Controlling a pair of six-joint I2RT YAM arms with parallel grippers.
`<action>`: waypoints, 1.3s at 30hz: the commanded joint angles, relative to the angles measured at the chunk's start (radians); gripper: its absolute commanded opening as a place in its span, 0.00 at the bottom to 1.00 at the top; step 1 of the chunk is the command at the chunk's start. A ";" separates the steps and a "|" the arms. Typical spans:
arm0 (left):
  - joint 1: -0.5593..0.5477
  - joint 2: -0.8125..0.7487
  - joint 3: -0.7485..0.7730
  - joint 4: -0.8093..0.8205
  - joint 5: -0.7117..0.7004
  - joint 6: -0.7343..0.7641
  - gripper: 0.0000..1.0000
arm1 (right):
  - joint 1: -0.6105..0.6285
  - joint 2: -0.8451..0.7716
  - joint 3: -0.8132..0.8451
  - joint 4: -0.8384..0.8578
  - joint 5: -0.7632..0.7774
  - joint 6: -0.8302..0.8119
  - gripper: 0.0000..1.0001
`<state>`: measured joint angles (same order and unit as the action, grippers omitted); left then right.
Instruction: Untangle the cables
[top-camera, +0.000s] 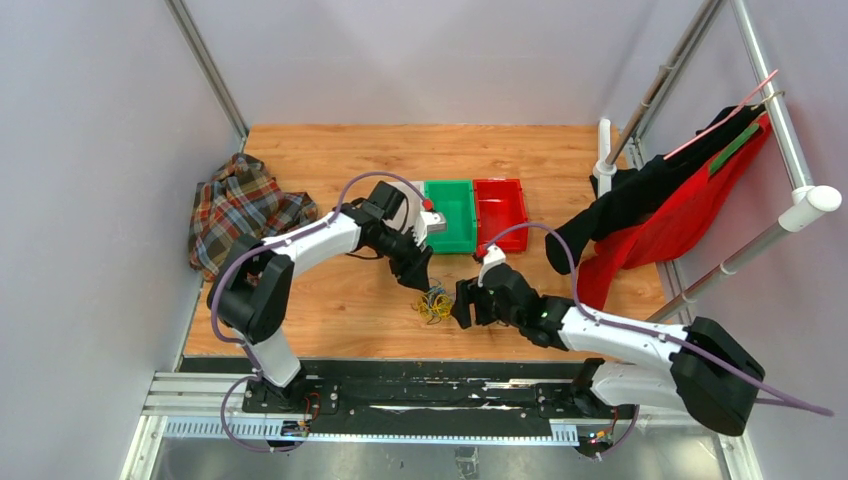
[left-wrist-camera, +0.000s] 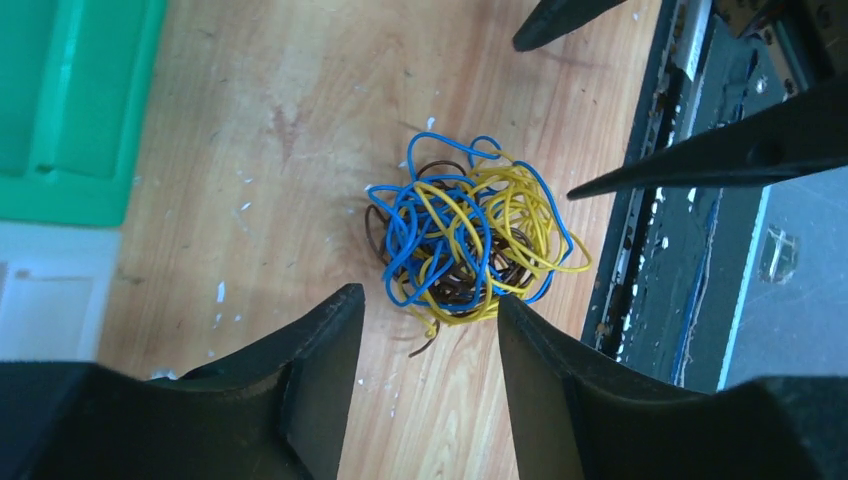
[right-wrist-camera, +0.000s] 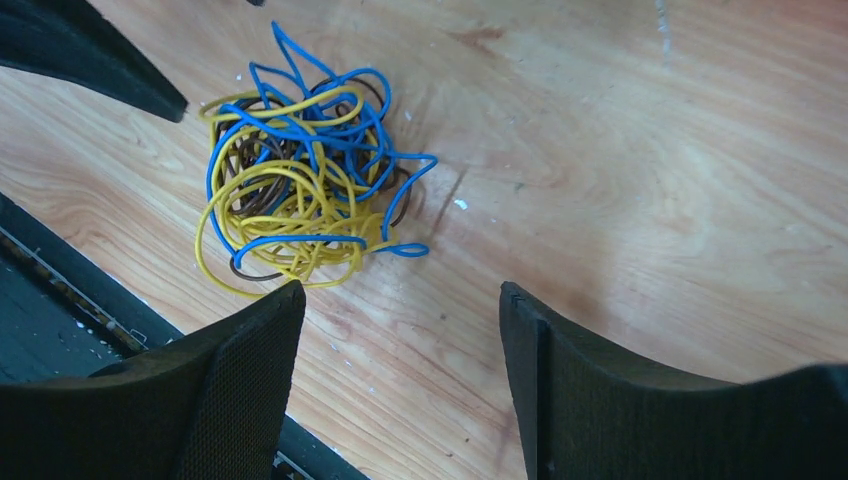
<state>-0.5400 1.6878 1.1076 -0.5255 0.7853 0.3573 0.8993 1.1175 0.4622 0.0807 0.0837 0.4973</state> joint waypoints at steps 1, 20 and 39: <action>-0.028 0.039 0.018 -0.004 0.078 0.038 0.52 | 0.071 0.049 0.008 0.080 0.083 0.028 0.71; -0.043 -0.064 0.009 -0.138 0.037 0.129 0.01 | 0.160 0.071 0.050 0.113 0.250 0.049 0.64; -0.043 -0.370 -0.001 -0.313 -0.026 0.039 0.01 | 0.214 0.187 0.233 0.240 0.206 -0.096 0.64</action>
<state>-0.5766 1.3712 1.0927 -0.7692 0.7589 0.4103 1.0946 1.2827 0.6563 0.2760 0.2611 0.4370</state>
